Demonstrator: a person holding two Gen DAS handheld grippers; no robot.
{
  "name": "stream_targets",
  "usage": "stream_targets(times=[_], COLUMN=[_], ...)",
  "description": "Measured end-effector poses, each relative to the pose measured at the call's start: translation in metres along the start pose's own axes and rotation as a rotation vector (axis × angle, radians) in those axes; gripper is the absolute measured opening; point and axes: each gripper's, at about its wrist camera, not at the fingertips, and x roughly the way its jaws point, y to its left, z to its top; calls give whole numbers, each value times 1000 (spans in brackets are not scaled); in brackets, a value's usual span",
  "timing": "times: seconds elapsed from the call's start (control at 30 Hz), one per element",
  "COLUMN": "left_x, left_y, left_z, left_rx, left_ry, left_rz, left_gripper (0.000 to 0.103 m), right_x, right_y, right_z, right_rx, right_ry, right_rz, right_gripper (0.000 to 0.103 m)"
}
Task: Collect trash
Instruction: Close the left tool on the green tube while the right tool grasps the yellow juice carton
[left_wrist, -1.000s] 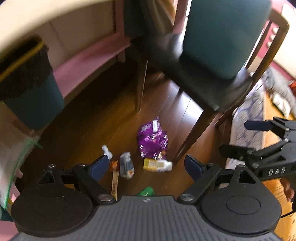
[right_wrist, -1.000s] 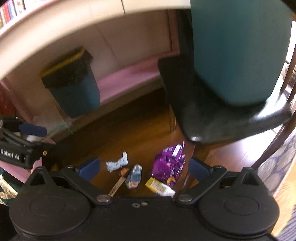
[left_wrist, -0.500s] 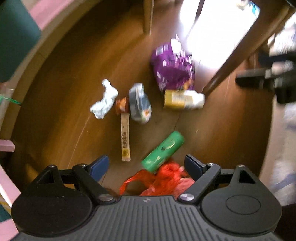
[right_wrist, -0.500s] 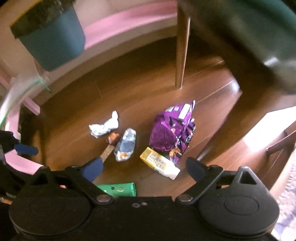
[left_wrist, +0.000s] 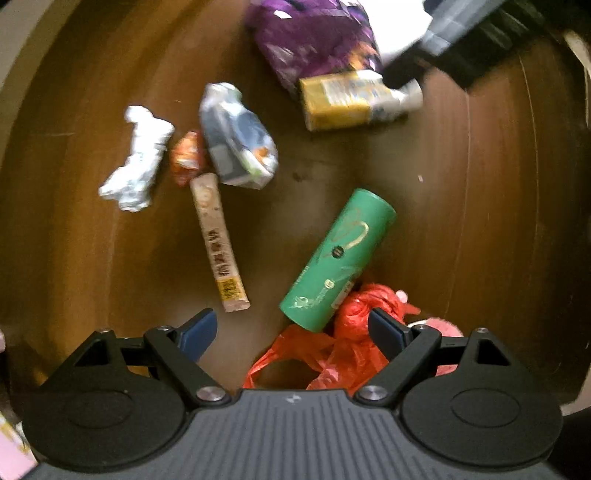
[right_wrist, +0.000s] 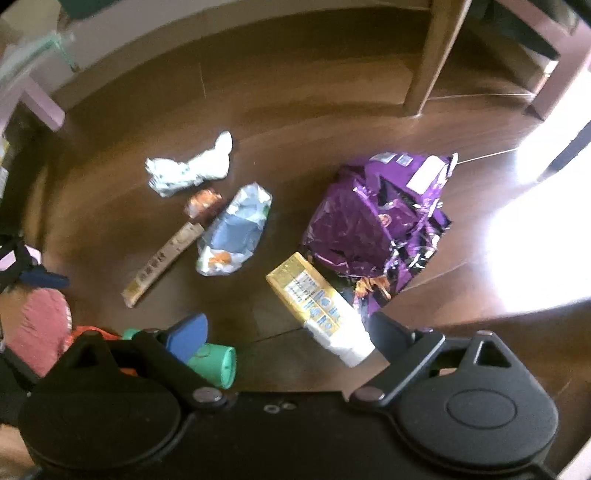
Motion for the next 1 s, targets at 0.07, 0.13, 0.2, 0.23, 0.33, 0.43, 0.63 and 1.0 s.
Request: stream_targets(times=[0.07,0.13,0.2,0.23,0.33,0.43,0.63,1.0], left_x=[13,26,38,43,60,75,94,119], left_y=[-8,-16,-20,-22,-24,-24,-29,-27], left_z=[-1,-1,2,4,13,21,27,38], left_rx=[68,131,158,162,163,151,155,113], left_ry=[-13,-19,-21,-18,-18,-8,2,36], left_rz=[24,35,29,25,10,-6,-33,-29], left_gripper=[89,89,89,89,89,89,89,72], right_x=[17,32,46,53,71,88,107,126], right_y=[-2,-4,-5,-5,-10,-11,-8,-4], right_z=[3,5,8,10,13,11,3,-3], right_rx=[-12,-27,-50,-60,-74,-119,-198,-206], right_ry=[12,21,29,34,41,73,104,112], right_rz=[-2,7,1,-3,-20,-18,-18,-63], right_gripper=[95,94,93,92,88,87,85,67])
